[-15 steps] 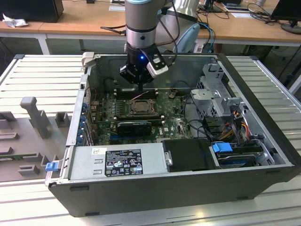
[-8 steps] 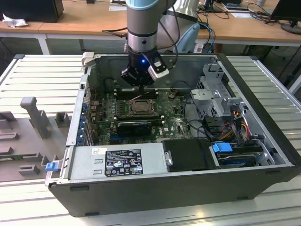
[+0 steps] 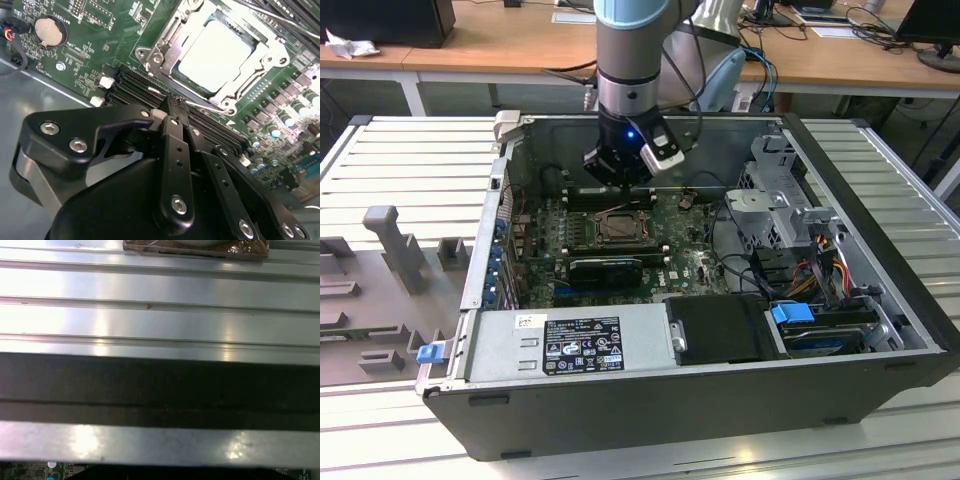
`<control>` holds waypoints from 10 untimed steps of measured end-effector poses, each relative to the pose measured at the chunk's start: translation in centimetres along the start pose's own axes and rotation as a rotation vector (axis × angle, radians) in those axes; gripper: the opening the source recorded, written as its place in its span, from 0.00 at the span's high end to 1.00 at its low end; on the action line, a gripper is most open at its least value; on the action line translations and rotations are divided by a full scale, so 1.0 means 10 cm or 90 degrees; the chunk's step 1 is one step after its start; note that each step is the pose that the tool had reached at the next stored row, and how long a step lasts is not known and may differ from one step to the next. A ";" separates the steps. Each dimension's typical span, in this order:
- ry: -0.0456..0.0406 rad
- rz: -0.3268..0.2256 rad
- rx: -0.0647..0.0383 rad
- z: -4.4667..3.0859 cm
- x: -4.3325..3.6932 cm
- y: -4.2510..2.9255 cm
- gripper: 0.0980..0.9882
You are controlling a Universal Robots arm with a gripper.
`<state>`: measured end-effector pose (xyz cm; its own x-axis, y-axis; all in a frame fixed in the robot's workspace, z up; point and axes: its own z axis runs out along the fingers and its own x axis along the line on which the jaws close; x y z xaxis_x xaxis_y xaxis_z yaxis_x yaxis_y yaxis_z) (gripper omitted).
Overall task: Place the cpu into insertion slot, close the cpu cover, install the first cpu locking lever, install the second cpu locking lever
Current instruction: 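Install the first cpu locking lever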
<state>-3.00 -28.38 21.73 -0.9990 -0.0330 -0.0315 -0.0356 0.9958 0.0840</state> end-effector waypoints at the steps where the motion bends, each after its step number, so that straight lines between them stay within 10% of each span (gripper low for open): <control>1: 0.0001 -0.001 0.000 0.011 -0.013 -0.001 0.99; 10: 0.0002 -0.003 0.000 0.100 -0.047 -0.010 0.99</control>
<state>-2.50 -28.38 20.74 -0.9988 -0.0373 -0.0315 -0.0398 0.9956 0.0844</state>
